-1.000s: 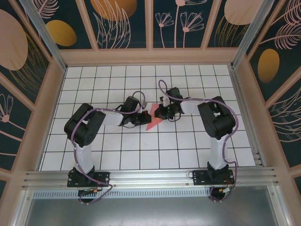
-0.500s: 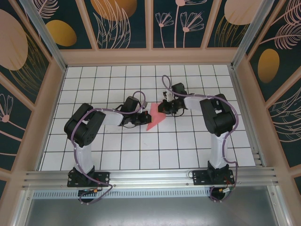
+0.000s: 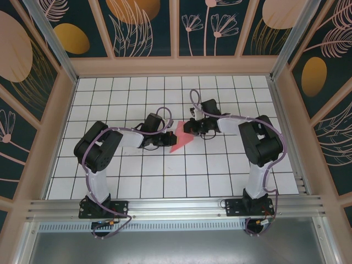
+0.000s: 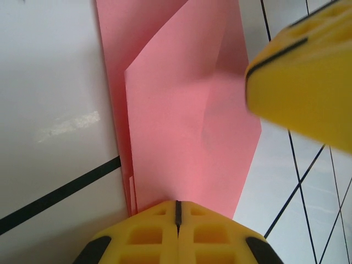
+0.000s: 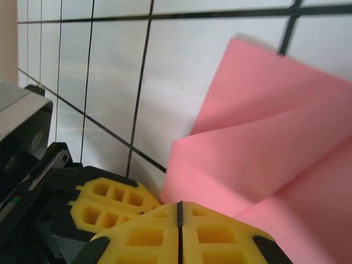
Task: Fold a paper plane with a square sheet of paper (pick it up from the middle)
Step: Fourth fold the wing at the center of the table.
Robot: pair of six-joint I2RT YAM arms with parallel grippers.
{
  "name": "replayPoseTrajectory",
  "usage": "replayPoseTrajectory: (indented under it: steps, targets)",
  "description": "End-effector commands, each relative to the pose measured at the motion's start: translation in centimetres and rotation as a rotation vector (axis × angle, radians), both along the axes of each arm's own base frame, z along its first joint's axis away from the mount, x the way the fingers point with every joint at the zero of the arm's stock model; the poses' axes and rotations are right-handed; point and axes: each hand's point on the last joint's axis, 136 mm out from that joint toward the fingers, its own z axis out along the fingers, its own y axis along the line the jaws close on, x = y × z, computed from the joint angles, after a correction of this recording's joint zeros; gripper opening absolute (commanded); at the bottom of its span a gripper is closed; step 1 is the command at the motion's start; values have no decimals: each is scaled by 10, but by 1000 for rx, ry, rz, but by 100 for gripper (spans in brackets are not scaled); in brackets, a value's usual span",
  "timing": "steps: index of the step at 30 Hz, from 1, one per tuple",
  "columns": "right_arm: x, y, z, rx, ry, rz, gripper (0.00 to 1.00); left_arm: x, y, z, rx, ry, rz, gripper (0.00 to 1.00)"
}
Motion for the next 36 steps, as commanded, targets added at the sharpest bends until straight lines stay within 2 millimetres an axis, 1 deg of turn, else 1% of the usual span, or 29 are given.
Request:
replayPoseTrajectory:
  steps: [1,12,16,18,22,25,28,32,36]
  targets:
    - [-7,12,-8,20,4,23,9,-32,43,-55,215,148,33,0]
    - [-4,14,-33,-21,56,31,8,-31,42,-55,213,150,36,0]
    - [2,7,-39,-61,57,8,7,-32,43,-56,218,157,35,0]
    - [9,0,-41,-75,57,-19,7,-33,44,-57,224,161,33,0]
    - [28,-17,-44,-87,68,-107,6,-36,46,-59,234,170,35,0]
    - [44,-26,-41,-75,62,-163,6,-38,48,-62,241,178,35,0]
    - [57,-35,-43,-81,63,-208,6,-40,49,-64,245,183,35,0]
    - [69,-49,-50,-109,75,-264,6,-40,49,-64,243,183,34,0]
    - [83,-65,-49,-123,70,-319,6,-41,50,-64,238,185,35,0]
